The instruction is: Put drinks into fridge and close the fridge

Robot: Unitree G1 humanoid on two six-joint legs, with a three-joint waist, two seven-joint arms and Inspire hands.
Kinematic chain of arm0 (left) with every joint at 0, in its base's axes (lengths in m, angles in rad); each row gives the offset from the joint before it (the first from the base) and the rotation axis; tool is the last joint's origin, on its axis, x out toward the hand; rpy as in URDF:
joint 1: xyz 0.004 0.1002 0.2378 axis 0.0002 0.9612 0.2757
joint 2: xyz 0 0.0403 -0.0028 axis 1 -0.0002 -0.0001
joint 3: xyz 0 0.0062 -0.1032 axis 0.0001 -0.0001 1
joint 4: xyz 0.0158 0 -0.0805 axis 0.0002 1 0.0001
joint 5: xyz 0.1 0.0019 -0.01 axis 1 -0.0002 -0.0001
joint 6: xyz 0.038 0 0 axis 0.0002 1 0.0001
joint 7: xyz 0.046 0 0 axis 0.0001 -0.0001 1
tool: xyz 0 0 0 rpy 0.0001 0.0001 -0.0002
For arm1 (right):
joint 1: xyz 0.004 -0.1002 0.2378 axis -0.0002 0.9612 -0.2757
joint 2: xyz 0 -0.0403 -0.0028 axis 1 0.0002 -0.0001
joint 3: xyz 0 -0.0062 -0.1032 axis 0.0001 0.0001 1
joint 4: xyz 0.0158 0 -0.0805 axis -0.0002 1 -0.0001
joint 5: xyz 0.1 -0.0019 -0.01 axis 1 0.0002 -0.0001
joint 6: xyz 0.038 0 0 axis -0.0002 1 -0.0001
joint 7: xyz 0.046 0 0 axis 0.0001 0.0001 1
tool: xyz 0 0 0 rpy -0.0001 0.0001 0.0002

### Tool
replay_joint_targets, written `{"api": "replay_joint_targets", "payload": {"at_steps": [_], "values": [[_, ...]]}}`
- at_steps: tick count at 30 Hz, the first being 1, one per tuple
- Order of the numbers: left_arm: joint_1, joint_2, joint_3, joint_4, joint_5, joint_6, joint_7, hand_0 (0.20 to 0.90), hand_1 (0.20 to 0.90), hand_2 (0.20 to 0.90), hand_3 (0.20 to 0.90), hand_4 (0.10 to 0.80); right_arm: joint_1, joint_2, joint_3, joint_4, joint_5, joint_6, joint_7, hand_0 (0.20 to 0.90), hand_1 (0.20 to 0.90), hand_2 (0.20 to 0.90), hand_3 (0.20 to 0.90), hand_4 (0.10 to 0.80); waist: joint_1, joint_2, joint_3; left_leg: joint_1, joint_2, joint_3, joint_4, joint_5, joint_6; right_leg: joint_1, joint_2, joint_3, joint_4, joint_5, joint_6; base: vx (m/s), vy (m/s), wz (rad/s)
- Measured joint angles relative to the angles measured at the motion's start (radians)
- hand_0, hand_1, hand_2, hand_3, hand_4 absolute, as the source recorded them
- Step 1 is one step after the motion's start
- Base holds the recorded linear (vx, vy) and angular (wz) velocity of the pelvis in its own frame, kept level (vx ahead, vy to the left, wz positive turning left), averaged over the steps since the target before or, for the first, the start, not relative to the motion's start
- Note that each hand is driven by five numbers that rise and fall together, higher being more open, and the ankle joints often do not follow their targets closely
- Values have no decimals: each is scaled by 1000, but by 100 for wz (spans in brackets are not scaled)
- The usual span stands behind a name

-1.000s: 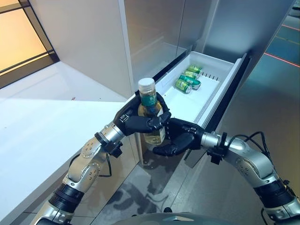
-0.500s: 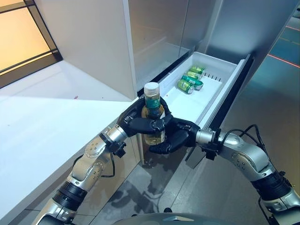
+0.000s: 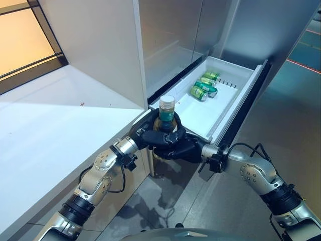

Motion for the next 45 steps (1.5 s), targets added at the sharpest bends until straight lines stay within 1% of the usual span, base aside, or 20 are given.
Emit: {"api": "replay_joint_targets", "payload": {"at_steps": [6,9,10,11,16,21,24,28,32,34,37,39,42,43,44,45], "values": [[0,-6,-2,0,20,-26,26,300,300,300,200,100,0,13,7,0,-18,-32,-15,300,300,300,200,100,0,0,0,0,0,0,0,0,0,-1,0,0,0,0,0,0,0,0],[-1,-13,-1,0,39,-54,42,300,300,300,200,100,0,17,9,-3,-54,-72,-13,300,300,300,200,100,-1,0,0,-1,0,1,0,0,0,-1,0,1,0,0,0,0,0,0],[-3,-14,-1,0,41,-61,47,347,347,347,255,155,0,18,9,-3,-66,-84,-12,300,300,300,200,100,0,0,0,-1,0,1,0,0,0,-1,0,1,0,0,0,0,0,0],[-3,-15,-1,0,42,-69,50,900,900,900,900,800,0,21,9,-4,-82,-93,-10,300,300,300,200,100,0,0,0,-1,0,1,0,0,0,-2,0,1,0,0,0,0,0,0],[-10,-23,-1,-4,82,-104,76,900,900,900,900,800,-1,26,9,-7,-196,-158,-6,300,300,300,200,100,2,0,0,-3,0,1,0,0,0,-3,0,1,0,0,0,0,0,0],[-24,-52,7,-19,143,-177,149,900,900,900,900,800,-10,21,-15,-41,-332,-226,-23,300,300,300,200,100,8,-1,0,-6,1,-1,0,0,0,-5,0,-1,0,0,0,0,0,0],[-24,-54,43,-84,160,-205,174,900,900,900,900,800,-10,13,-90,-48,-386,-236,-73,300,300,300,200,100,19,-3,2,-8,0,-5,0,0,0,-7,0,-3,0,0,0,0,0,0],[-27,-59,118,-136,158,-245,200,900,900,900,900,800,-10,-39,-228,-41,-469,-250,-156,300,300,300,200,100,35,-3,2,-12,-1,-13,0,0,0,-7,-1,-5,0,-1,0,10,8,4],[-26,-59,167,-135,143,-245,223,900,900,900,900,800,-11,-107,-319,-20,-581,-304,-224,300,300,300,200,100,34,-3,3,-18,-1,-15,0,0,0,-12,-1,-10,0,-1,0,3,2,1],[-26,-59,169,-133,115,-243,218,900,900,900,900,800,-12,-135,-346,1,-639,-329,-257,300,300,300,200,100,32,-3,4,-19,-1,-16,0,0,0,-12,-1,-11,0,-1,0,0,0,0],[-26,-59,169,-131,60,-213,190,900,900,900,900,800,-15,-158,-384,38,-736,-362,-312,300,300,300,200,100,30,-2,17,-18,-1,-22,0,0,0,-9,-1,-19,0,-1,0,8,14,5],[-21,-61,169,-130,-6,-159,147,900,900,900,900,800,-23,-193,-390,69,-793,-374,-364,300,300,300,200,100,30,1,35,-19,-2,-33,0,3,1,-6,-3,-29,0,-1,0,54,33,13],[8,-72,162,-119,-136,-41,61,900,900,900,900,800,-49,-219,-389,139,-844,-391,-404,300,300,300,200,100,34,4,44,-23,-2,-46,0,6,0,-4,-3,-41,0,-1,0,38,28,12],[14,-75,159,-112,-166,-14,44,900,900,900,900,800,-57,-220,-389,155,-847,-392,-414,300,300,300,200,100,34,5,46,-23,-2,-49,0,7,0,-3,-4,-45,0,-1,0,41,26,15],[28,-82,150,-97,-217,51,14,900,900,900,900,800,-71,-225,-388,181,-853,-392,-435,300,300,300,200,100,35,8,48,-24,-2,-56,0,8,0,0,-5,-56,0,-1,0,51,30,18],[40,-89,139,-77,-249,93,-10,900,900,900,900,800,-85,-237,-383,204,-854,-392,-447,300,300,300,200,100,38,11,50,-24,-2,-63,0,9,0,4,-5,-63,0,-1,0,48,28,20]]}}
